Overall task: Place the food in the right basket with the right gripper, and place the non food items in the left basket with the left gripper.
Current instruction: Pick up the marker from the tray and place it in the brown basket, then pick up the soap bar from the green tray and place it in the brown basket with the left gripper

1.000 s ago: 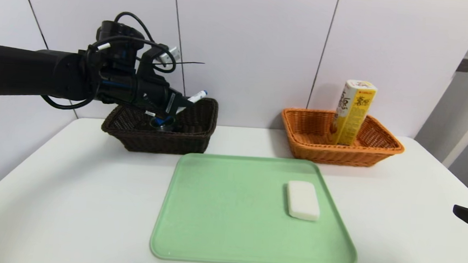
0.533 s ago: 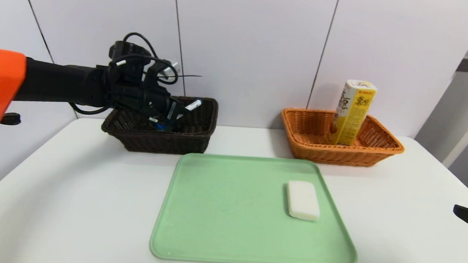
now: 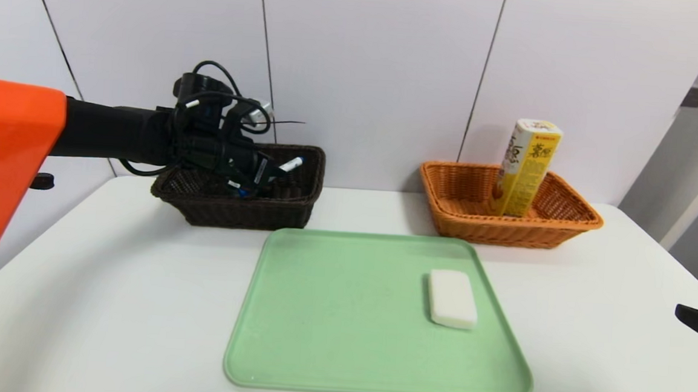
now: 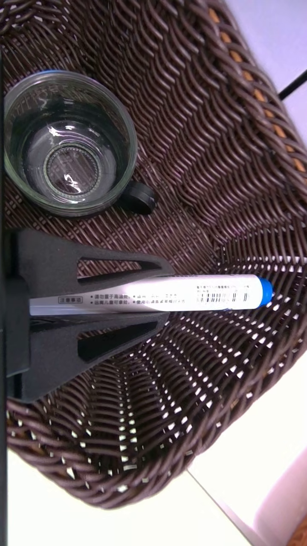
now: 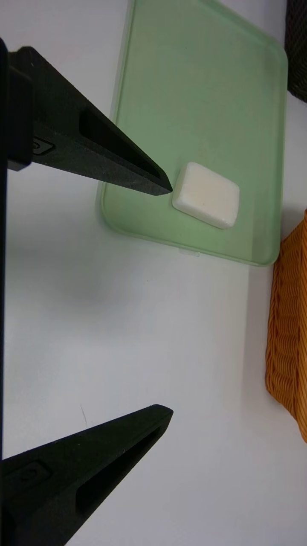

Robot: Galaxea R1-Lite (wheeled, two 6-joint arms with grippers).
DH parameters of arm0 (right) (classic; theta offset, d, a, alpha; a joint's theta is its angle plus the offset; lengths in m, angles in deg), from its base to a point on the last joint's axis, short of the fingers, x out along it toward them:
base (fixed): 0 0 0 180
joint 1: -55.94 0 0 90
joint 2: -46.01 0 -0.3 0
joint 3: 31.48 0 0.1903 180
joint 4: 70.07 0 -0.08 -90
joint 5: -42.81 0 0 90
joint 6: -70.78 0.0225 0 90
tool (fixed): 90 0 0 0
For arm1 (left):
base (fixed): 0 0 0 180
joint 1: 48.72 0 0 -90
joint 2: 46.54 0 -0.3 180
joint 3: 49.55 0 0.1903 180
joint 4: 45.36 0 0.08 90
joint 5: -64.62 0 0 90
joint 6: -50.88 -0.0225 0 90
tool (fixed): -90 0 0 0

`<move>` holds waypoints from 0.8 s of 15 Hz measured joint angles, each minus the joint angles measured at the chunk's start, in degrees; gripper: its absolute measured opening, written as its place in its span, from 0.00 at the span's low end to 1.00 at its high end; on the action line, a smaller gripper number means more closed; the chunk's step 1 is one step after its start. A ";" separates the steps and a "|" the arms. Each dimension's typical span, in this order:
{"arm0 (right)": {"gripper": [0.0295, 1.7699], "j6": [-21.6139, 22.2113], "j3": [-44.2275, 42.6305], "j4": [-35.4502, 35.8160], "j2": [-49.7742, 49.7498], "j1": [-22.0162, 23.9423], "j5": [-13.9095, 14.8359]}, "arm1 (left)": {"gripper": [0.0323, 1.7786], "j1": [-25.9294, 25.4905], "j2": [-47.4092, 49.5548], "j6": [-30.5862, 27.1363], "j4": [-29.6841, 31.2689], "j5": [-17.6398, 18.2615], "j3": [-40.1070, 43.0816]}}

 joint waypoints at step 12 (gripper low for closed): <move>0.96 0.06 0.00 -0.10 -0.17 0.00 0.04 | 0.75 0.30 1.35 4.22 -1.65 -0.32 -6.01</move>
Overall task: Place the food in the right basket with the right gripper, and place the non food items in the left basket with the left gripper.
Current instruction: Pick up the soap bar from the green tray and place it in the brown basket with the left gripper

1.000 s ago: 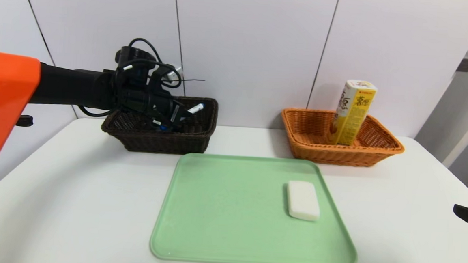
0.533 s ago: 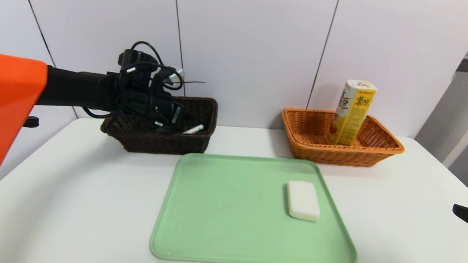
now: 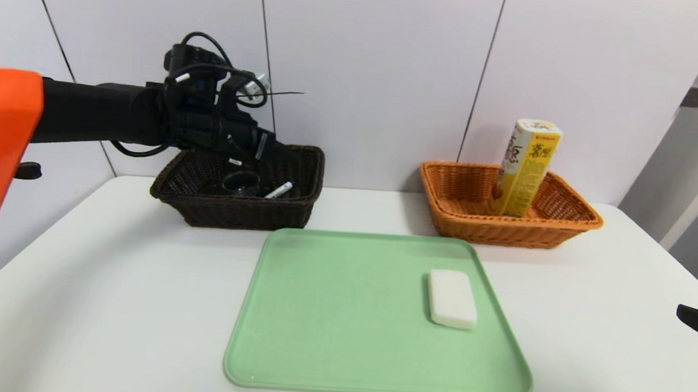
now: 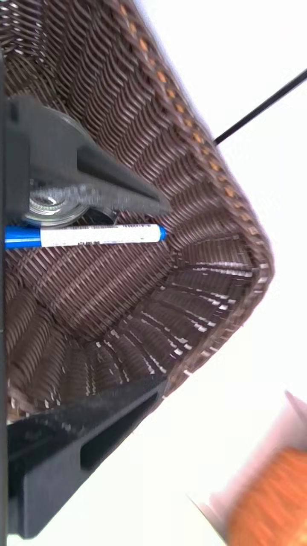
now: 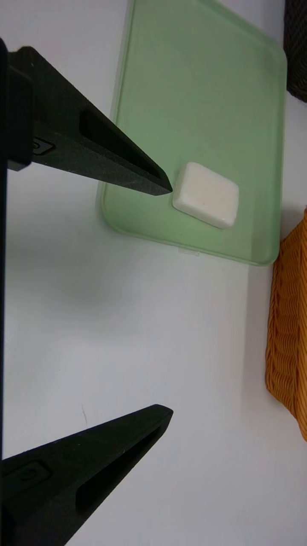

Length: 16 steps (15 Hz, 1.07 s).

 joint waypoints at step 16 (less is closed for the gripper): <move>0.96 0.29 -0.02 0.20 -0.29 -0.09 -0.33 | 0.93 32.44 4.14 31.96 -19.80 -37.55 -3.17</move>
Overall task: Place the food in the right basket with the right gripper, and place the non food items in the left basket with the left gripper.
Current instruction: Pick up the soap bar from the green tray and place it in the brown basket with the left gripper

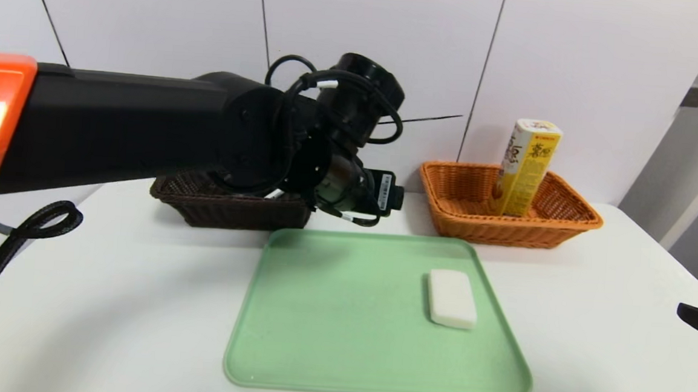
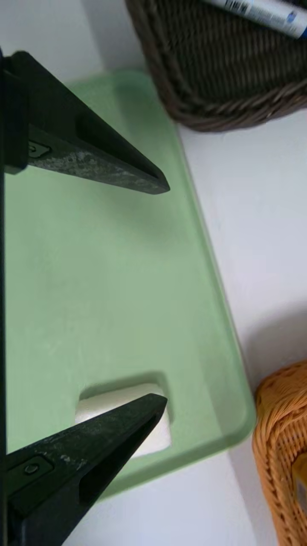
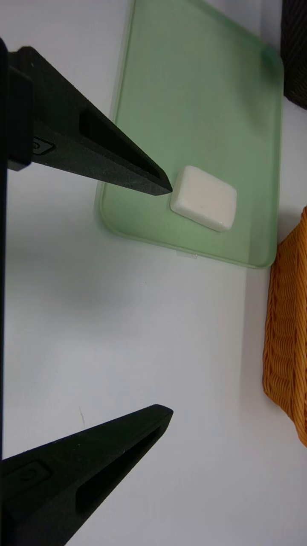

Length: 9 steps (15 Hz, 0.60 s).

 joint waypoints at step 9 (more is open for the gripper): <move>0.96 -0.02 0.72 -0.30 -1.06 0.06 0.13 | 0.95 9.53 -8.25 9.95 -8.68 -11.39 -5.53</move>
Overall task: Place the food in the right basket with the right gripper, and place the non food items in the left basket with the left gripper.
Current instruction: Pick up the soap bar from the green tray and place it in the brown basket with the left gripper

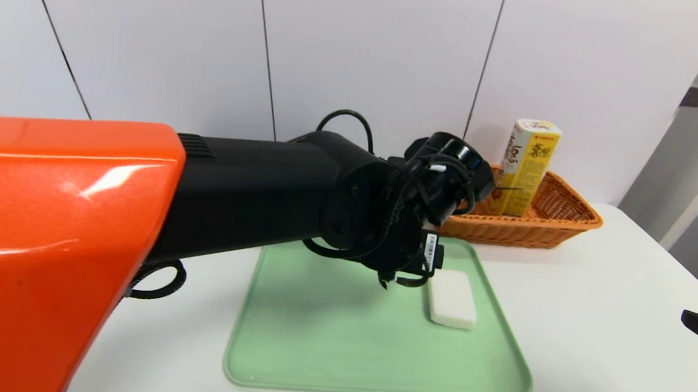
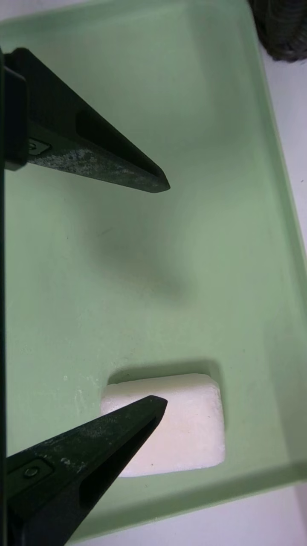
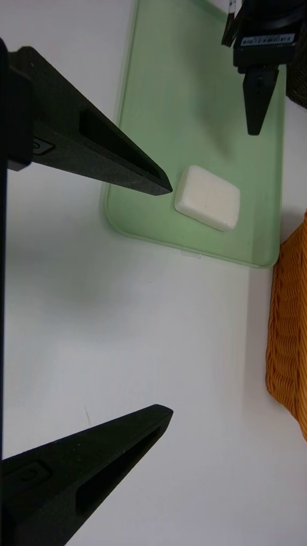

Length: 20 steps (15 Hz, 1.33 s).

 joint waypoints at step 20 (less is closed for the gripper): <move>0.96 0.02 1.82 0.27 -0.73 0.00 0.00 | 0.95 7.01 -6.94 -5.68 11.41 0.61 -1.11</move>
